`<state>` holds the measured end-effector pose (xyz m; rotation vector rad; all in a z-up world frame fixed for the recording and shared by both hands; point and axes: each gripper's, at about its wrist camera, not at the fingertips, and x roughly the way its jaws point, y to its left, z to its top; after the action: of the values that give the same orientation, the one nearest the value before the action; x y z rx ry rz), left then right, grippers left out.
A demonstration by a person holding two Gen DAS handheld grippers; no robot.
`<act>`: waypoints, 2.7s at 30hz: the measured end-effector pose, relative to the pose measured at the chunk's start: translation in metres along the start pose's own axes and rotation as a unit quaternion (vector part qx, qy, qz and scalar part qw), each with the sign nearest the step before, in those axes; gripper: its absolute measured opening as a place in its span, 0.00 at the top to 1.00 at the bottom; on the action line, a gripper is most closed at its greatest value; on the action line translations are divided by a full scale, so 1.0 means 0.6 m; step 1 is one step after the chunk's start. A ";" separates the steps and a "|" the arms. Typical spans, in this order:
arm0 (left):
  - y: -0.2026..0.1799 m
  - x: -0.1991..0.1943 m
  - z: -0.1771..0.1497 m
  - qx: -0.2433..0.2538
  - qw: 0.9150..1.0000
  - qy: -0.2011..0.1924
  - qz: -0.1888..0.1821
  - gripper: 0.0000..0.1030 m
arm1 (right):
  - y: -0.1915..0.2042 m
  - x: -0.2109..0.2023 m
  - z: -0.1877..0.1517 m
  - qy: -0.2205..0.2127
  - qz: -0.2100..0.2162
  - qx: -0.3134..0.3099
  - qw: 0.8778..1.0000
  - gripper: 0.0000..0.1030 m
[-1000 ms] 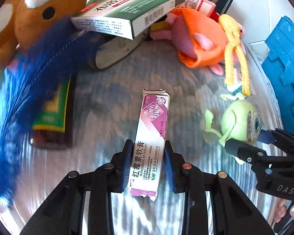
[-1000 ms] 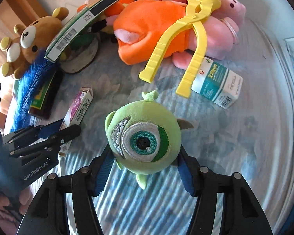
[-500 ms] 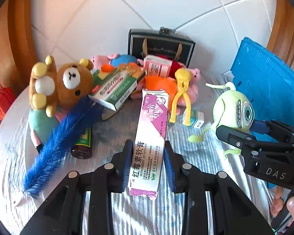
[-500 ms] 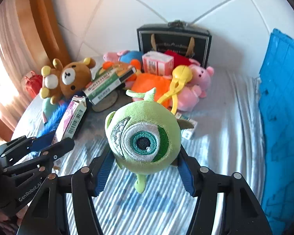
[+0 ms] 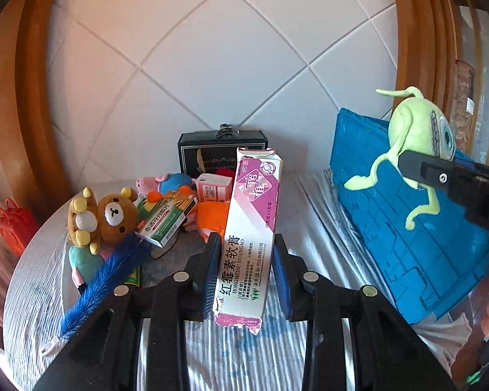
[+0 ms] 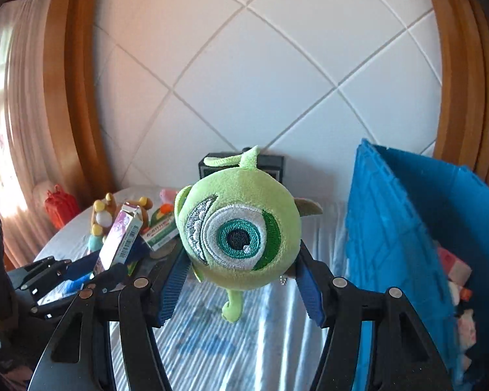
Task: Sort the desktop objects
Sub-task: 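Carry the ointment tube and green plush over the blue crate, then open both grippers to drop the tube and plush into the crate, then return both tools from the crate to the pile on the bed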
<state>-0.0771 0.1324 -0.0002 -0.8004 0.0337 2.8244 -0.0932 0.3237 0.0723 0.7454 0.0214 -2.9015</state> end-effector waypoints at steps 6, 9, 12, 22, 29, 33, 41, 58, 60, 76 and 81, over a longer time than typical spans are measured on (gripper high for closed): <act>-0.093 -0.033 0.023 0.018 0.999 -0.033 -0.025 0.71 | -0.078 -0.095 0.007 -0.044 -0.036 0.016 0.998 0.39; -0.141 -0.039 0.040 0.019 0.998 -0.045 -0.044 0.71 | -0.128 -0.132 0.004 -0.053 -0.061 0.029 0.996 0.39; -0.200 -0.050 0.060 0.027 0.996 -0.061 -0.062 0.71 | -0.182 -0.160 0.003 -0.061 -0.085 0.043 0.994 0.39; -0.393 -0.057 0.113 0.065 0.989 -0.073 -0.109 0.71 | -0.349 -0.197 -0.031 -0.040 -0.187 0.063 0.980 0.39; -0.492 -0.021 0.128 0.088 0.984 -0.048 -0.144 0.71 | -0.418 -0.189 -0.051 -0.028 -0.239 0.071 0.968 0.39; -0.536 0.001 0.122 0.102 0.983 -0.032 -0.149 0.71 | -0.448 -0.178 -0.067 -0.022 -0.265 0.075 0.961 0.40; -0.592 0.043 0.112 0.127 0.981 -0.006 -0.147 0.71 | -0.502 -0.150 -0.080 0.002 -0.285 0.092 0.954 0.40; -0.629 0.116 0.108 0.146 0.967 0.152 -0.143 0.70 | -0.556 -0.097 -0.101 0.123 -0.300 0.087 0.942 0.39; -0.630 0.116 0.108 0.149 0.966 0.153 -0.143 0.69 | -0.554 -0.098 -0.100 0.118 -0.305 0.087 0.941 0.37; -0.627 0.108 0.110 0.139 0.969 0.135 -0.149 0.49 | -0.545 -0.094 -0.088 0.113 -0.353 0.069 0.926 0.01; -0.623 0.105 0.109 0.135 0.972 0.128 -0.146 0.49 | -0.547 -0.097 -0.087 0.106 -0.352 0.069 0.927 0.01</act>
<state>-0.0878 0.5154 0.0354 -1.0064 0.3054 2.3628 -0.0651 0.6588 0.0472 1.3070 0.1367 -3.4927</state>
